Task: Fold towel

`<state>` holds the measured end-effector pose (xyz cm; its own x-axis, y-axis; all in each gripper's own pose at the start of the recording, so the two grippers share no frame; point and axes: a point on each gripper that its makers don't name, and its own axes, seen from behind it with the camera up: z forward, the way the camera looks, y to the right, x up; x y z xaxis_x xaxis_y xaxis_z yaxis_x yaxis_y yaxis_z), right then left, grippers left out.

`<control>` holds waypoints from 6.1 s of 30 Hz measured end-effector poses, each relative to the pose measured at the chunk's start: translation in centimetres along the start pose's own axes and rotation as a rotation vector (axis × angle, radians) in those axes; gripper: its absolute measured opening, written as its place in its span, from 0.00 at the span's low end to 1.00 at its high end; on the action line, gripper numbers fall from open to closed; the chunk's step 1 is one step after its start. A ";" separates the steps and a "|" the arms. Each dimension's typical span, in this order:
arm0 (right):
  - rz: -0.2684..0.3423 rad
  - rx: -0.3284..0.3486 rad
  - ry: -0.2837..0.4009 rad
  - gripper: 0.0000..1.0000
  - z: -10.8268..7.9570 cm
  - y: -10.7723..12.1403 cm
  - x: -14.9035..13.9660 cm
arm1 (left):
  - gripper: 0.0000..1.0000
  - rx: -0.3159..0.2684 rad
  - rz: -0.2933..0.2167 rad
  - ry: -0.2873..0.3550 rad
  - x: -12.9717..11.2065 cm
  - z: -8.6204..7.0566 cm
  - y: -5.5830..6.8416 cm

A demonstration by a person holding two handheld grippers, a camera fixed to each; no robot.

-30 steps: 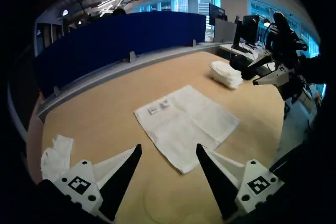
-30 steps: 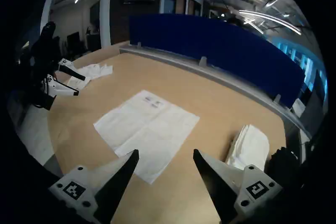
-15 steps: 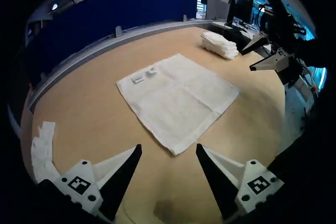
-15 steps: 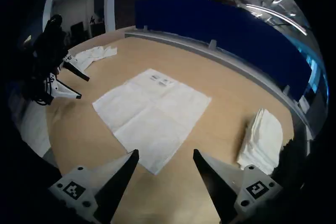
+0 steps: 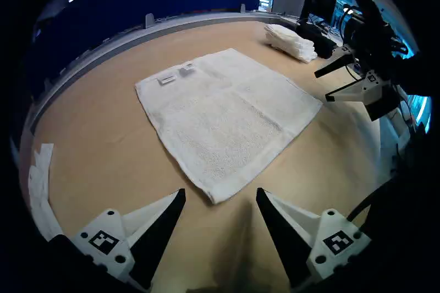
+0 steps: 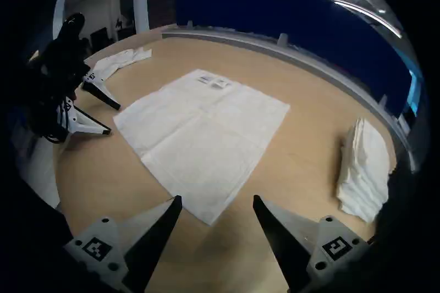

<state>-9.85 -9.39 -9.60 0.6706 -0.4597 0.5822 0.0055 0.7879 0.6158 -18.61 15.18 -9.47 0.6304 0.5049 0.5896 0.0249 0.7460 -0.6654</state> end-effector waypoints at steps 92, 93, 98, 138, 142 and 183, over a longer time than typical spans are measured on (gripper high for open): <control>0.106 0.075 -0.015 0.10 -7.9 -3.8 1.3 | 0.07 -0.063 -0.141 -0.075 1.8 -7.4 4.9; 0.108 0.076 -0.016 0.10 -8.1 -3.9 1.3 | 0.07 -0.067 -0.144 -0.078 1.7 -7.6 5.1; 0.118 0.080 -0.015 0.10 -9.2 -4.2 1.5 | 0.07 -0.079 -0.163 -0.085 1.7 -8.4 5.8; 0.206 0.049 -0.013 0.10 -2.5 4.2 7.8 | 0.07 -0.138 -0.403 -0.163 7.9 -3.4 -1.3; 0.221 0.047 -0.032 0.10 -1.0 5.1 7.5 | 0.07 -0.148 -0.419 -0.192 7.3 -1.9 -1.7; 0.280 -0.002 -0.040 0.10 5.1 8.2 7.5 | 0.38 -0.089 -0.402 -0.211 7.5 4.1 -7.0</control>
<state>-8.51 -8.46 2.51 0.6163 -0.2396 0.7501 -0.1748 0.8872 0.4270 -17.26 15.51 1.54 0.3855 0.2673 0.8831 0.3070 0.8654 -0.3960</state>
